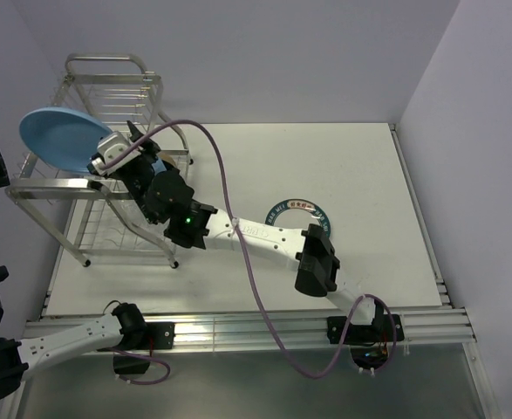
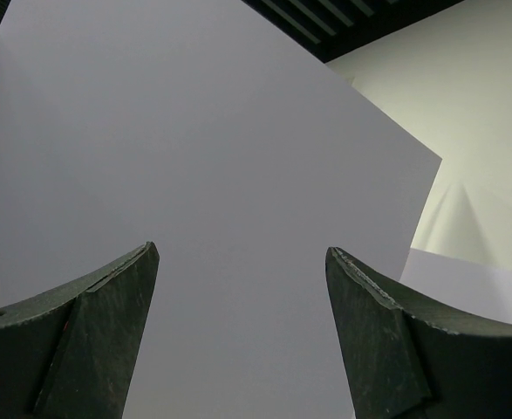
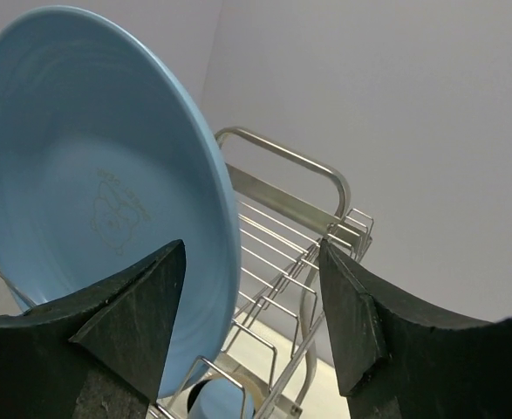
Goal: Load the mixed dishes into the dish rack
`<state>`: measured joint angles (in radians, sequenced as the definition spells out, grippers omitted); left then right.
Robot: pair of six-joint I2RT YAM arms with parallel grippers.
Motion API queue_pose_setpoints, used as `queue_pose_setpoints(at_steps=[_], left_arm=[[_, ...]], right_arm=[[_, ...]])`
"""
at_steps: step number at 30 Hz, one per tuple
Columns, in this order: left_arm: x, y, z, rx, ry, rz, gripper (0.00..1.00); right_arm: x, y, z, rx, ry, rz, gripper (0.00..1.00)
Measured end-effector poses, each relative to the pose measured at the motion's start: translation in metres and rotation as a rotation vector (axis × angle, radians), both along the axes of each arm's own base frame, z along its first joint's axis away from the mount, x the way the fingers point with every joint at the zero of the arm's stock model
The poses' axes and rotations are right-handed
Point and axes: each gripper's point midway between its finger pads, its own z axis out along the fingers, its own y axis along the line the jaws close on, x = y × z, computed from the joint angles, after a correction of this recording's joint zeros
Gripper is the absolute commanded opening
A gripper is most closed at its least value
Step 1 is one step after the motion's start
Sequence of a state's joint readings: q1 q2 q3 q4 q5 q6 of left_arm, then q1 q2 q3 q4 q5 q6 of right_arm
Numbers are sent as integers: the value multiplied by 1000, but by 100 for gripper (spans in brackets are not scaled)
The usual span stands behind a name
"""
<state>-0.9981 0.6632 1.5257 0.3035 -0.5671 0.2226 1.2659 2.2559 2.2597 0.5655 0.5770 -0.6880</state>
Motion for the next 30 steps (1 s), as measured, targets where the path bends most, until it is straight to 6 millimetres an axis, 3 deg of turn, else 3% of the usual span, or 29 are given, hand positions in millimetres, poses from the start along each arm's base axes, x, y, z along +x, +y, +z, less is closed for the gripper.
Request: queue_pose_setpoints(at_steps=[5,17,19,21,23,25,29,30], left_arm=[[9,-10,-6,37,42,5,84],[39,-48,-29,148,153,19,84],[43,-54,-33,167,169,14,84],[47,-62,-38,187,188,7,83],[53,-72,-44,210,212,-7,83],[58,-83,-52,236,240,-23,83],[72,-115,-70,316,304,-77,84],[78,-127,-75,345,325,-88,85]], right_arm=[[-1,-10,0,-18,43,50,73],[-29,-18,32,8,97,197,77],[-31,-22,28,10,114,203,77],[-35,-34,10,-11,153,191,77],[-38,-53,-3,-19,184,162,78],[-38,-85,-15,-16,228,91,79],[-39,-183,-20,68,301,-114,79],[-38,-219,-19,107,326,-183,79]])
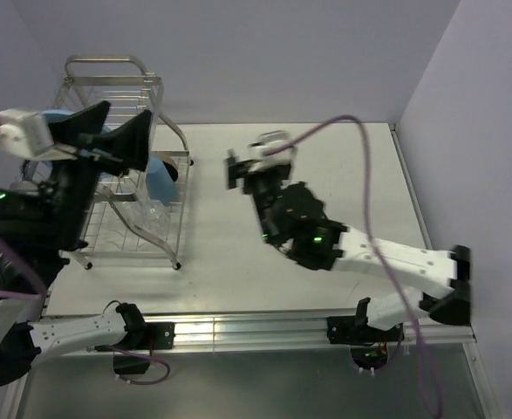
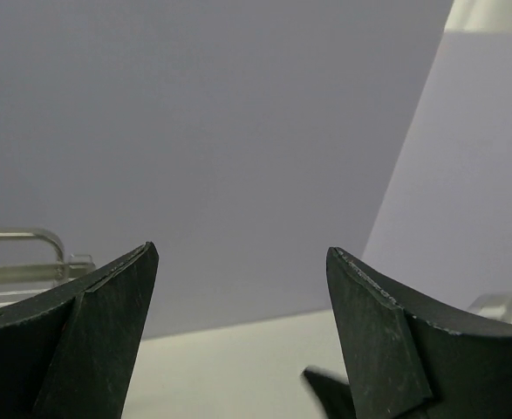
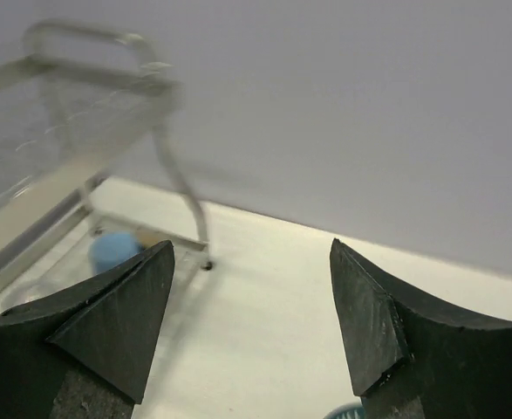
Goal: Load the mixed dishes into the dish rack
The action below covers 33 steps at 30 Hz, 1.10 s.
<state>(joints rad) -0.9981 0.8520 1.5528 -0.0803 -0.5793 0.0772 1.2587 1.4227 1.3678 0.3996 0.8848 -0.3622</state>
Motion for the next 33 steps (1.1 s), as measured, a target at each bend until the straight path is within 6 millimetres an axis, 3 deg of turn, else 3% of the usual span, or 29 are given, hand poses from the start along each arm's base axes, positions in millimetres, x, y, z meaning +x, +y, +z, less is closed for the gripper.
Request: queue_pose_setpoints(at_steps=[4,6,8,9,12,15,19,20,22,25,33], left_arm=[[25,-52,-25,99,108,-59,84],[43,-88,-52,170,191,-92,85],[56,-116,-82,236,266,-116,85],[65,-134,-104,282,318,-132,85],[81,-178,-168,390,456,-187,86],[95,-216,-247,494,626,-250,86],[99,-241,-341,560,839,-313,85],[97,-244,-359,568,884,-328,86],[92,-247,-395,574,977,-348,87],[83,-249,-437,554,1091,-370,88],[66,-251,-489,365,1248,-387,91]], right_arm=[[6,-130,2,211,115,-203,79],[4,-205,-8,349,152,-310,78],[-8,-255,-24,448,174,-385,77],[-17,-268,-32,480,190,-398,77],[-29,-276,-60,520,278,-398,77],[-28,-261,-118,435,429,-413,77],[-37,-252,-186,331,581,-406,77],[-40,-252,-193,329,599,-399,77],[-48,-256,-198,346,615,-384,77],[-54,-262,-186,419,587,-359,77],[-66,-278,-169,506,537,-339,77]])
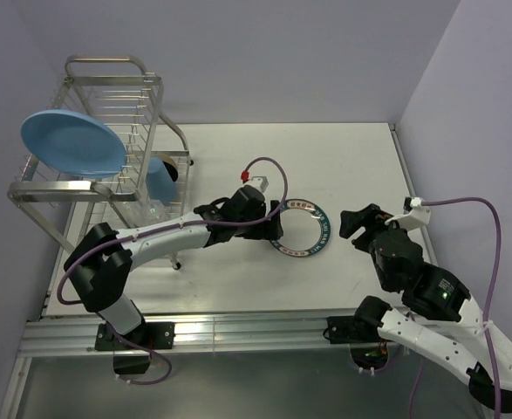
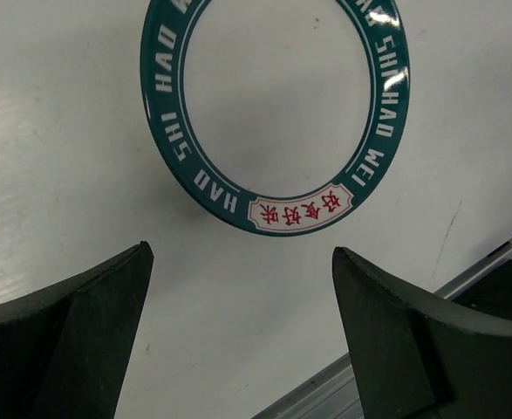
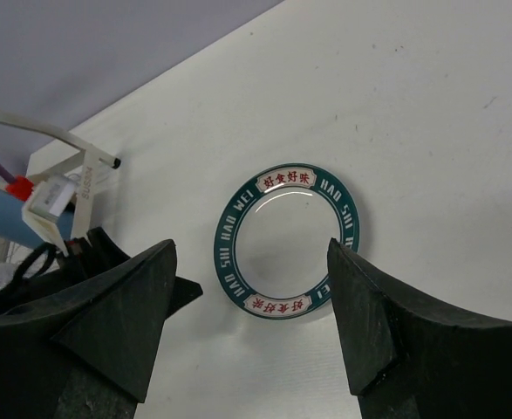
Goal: Load the mixed dishes into the dish rack
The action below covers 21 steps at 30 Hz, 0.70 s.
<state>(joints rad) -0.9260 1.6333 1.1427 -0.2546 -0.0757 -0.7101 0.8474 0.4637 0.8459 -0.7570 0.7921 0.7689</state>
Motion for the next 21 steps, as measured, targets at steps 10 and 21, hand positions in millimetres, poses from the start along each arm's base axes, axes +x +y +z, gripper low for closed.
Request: queue_pose_setpoints(at_steps=[10,21], left_arm=[[-8,-4,-45,-157,210,246,92],[4,-17,-75,-375,365,404,81]], right_arm=[[-8,-8,8,42,-35,5,76],[-12,-8,11,62,-47,23,76]])
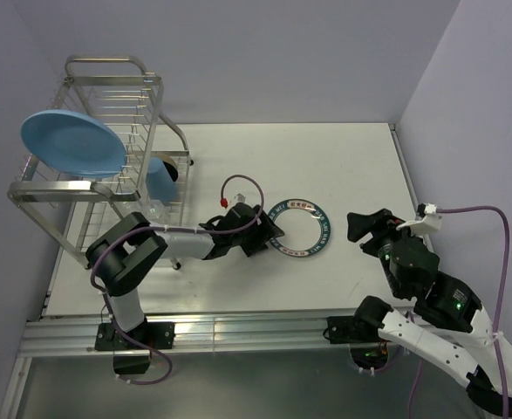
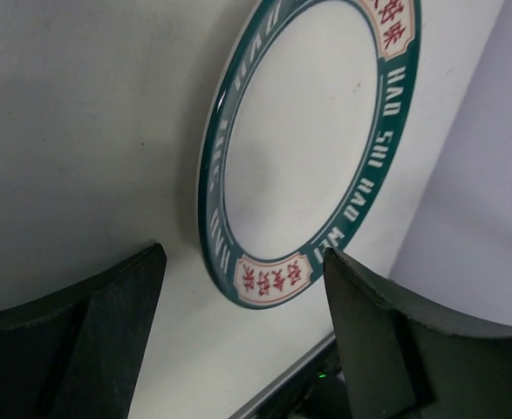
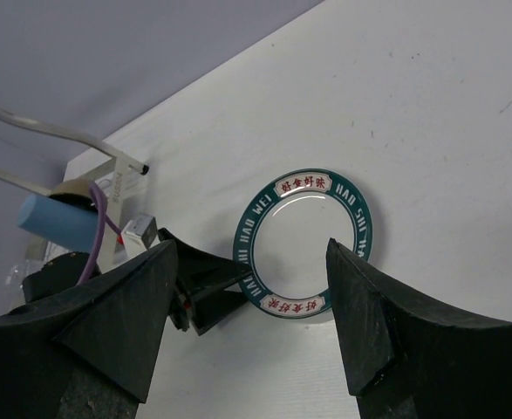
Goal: Load the mixed dishes into the dish rack
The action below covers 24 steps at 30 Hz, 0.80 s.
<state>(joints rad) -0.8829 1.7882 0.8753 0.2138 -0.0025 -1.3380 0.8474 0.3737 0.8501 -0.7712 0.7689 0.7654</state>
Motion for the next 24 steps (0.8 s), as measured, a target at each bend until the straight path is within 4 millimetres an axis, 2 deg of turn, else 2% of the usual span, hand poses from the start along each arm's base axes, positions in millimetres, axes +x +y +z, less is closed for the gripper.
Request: queue_pose_setpoints(at_steps=[8,13,16,17,19,20,22,24], left_arm=[[7,-11,-1,-164,45,77,76],[10,-15,-3,-198,55,96,67],[11,-16,-7,-203,56,99,57],[12,-16,-9,-203,54,99,45],[12,-16,-14,-191,53,101,28],[12,-14,-20,-176,56,100,14],[12,-13,-24,-164,51,98,0],[13,-13,-22,-161,35,91,0]], right_arm=[[-5,-7,6,25,-33,2,76],[-6,-7,7,24,-35,3,76],[-6,-7,7,24,-35,3,76],[-6,-7,7,24,-35,3,76],[-6,-7,7,24,-35,3,76],[-6,-7,7,23,-34,3,76],[-5,-7,6,20,-31,3,77],[-5,-6,5,16,-26,3,77]])
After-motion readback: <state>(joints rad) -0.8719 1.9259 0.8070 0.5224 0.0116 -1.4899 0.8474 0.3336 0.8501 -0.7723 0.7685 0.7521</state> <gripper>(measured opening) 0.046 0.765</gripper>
